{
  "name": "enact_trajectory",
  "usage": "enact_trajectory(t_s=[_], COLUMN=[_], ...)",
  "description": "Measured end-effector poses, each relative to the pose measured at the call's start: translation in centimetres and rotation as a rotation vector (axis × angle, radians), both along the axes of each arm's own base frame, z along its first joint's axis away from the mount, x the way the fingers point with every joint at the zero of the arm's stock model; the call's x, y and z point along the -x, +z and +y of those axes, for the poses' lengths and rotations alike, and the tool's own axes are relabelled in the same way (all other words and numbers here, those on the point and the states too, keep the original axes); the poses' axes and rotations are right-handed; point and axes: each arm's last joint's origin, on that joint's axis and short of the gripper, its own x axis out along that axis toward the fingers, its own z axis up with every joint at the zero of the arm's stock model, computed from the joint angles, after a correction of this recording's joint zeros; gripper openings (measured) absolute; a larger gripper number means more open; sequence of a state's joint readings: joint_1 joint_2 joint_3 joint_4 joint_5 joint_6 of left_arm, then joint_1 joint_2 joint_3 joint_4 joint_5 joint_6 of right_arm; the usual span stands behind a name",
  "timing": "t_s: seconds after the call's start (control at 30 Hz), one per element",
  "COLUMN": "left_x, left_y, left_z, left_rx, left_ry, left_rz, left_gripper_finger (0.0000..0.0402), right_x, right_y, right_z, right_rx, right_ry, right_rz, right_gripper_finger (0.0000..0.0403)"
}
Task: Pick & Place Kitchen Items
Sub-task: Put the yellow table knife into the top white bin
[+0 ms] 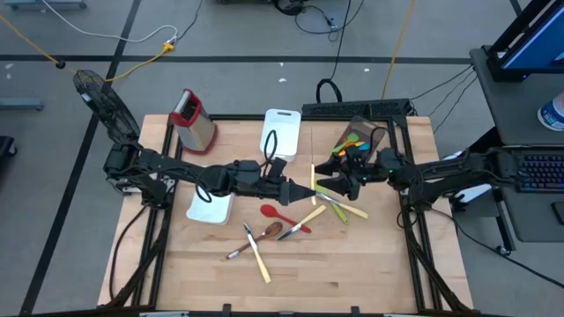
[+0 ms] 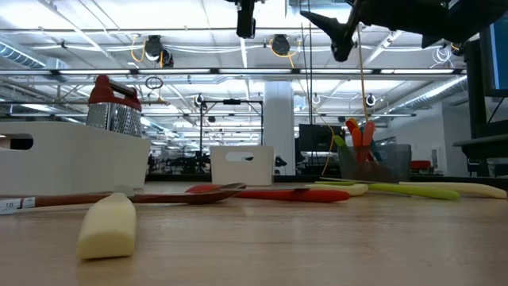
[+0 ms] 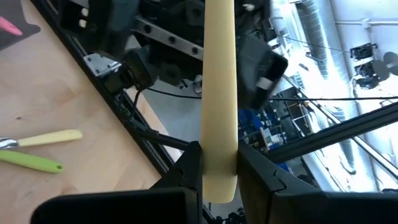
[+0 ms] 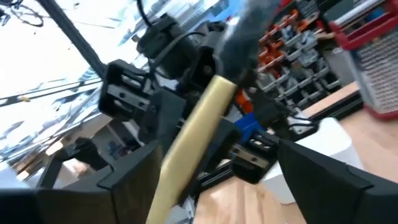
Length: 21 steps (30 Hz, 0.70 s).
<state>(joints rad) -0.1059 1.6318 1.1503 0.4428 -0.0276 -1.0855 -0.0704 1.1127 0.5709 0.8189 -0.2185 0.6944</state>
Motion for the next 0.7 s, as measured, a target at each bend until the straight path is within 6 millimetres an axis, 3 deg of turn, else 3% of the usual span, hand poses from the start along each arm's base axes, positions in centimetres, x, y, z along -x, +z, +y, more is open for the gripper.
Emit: enact_trajectory(t_s=[0.4,0.7], left_x=[0.0,0.0], left_y=[-0.1,-0.1], left_z=[0.0,0.5], left_rx=[-0.013,-0.017], left_ry=[-0.004,0.005], left_rz=[0.006,0.006], left_gripper_finger=[0.0055,0.0055], right_x=[-1.9,-1.9], right_y=[0.7,0.7], right_z=[0.1,0.1], right_rx=[0.012,-0.02], right_ry=[0.072,0.076], right_rz=[0.008,0.011], right_gripper_finger=[0.0314,0.025])
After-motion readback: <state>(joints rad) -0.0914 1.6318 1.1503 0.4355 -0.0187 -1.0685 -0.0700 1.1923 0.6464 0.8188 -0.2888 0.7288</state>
